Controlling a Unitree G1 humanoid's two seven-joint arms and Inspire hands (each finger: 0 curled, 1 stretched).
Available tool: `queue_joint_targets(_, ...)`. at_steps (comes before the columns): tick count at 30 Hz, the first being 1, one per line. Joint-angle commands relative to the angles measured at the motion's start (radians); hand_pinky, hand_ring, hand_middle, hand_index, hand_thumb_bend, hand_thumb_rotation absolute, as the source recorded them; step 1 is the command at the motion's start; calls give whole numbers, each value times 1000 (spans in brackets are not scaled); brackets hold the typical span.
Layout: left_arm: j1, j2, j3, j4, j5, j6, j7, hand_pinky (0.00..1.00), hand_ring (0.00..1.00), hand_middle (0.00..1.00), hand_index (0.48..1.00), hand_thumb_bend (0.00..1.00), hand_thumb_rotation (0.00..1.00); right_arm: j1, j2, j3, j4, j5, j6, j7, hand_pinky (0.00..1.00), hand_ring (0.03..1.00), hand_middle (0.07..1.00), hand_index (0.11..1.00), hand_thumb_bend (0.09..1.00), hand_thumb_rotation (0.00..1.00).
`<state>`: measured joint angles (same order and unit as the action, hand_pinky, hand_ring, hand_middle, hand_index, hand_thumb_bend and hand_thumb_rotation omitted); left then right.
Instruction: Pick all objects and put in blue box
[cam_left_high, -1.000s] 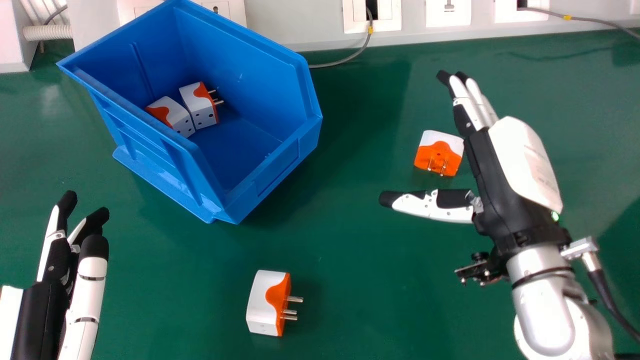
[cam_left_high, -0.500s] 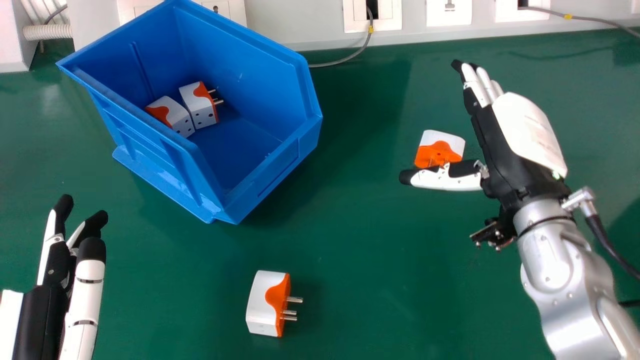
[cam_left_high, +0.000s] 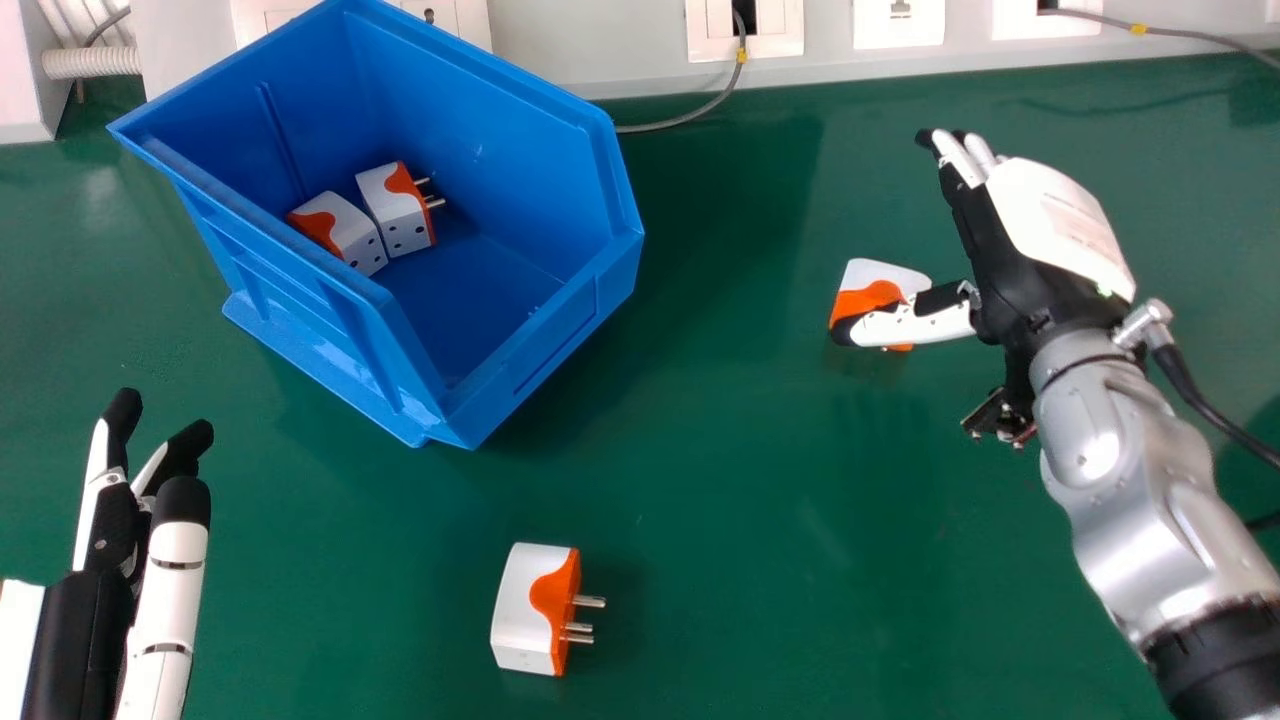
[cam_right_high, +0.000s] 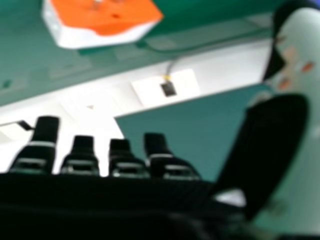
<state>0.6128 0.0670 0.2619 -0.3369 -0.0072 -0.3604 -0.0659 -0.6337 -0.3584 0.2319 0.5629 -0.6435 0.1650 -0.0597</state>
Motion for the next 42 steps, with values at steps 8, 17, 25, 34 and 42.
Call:
queue_joint_targets(8, 11, 10, 20, -4, -20, -21, -4, 901, 938, 916, 994, 484, 1000, -154, -22, 45, 179, 9, -10, 24, 857, 950, 941, 886, 675, 282)
queue_joint_targets(17, 15, 9, 24, -15, -17, -16, -4, 896, 936, 914, 991, 494, 1000, -255, -8, 82, 359, 16, -11, 61, 857, 944, 936, 875, 667, 268)
queue_joint_targets(25, 17, 7, 27, -21, -16, -13, -5, 892, 934, 914, 990, 497, 1000, -316, 11, 116, 475, 16, -36, 61, 857, 942, 937, 882, 655, 246)
queue_joint_targets(34, 42, 0, 20, -59, -19, 10, -7, 889, 932, 914, 990, 509, 1000, -367, 30, 144, 545, 15, -32, 89, 859, 945, 939, 882, 651, 230)
queue_joint_targets(42, 45, 1, 22, -50, -20, -7, -10, 883, 928, 913, 989, 510, 1000, -400, 34, 175, 586, 9, -29, 96, 849, 942, 935, 880, 649, 222)
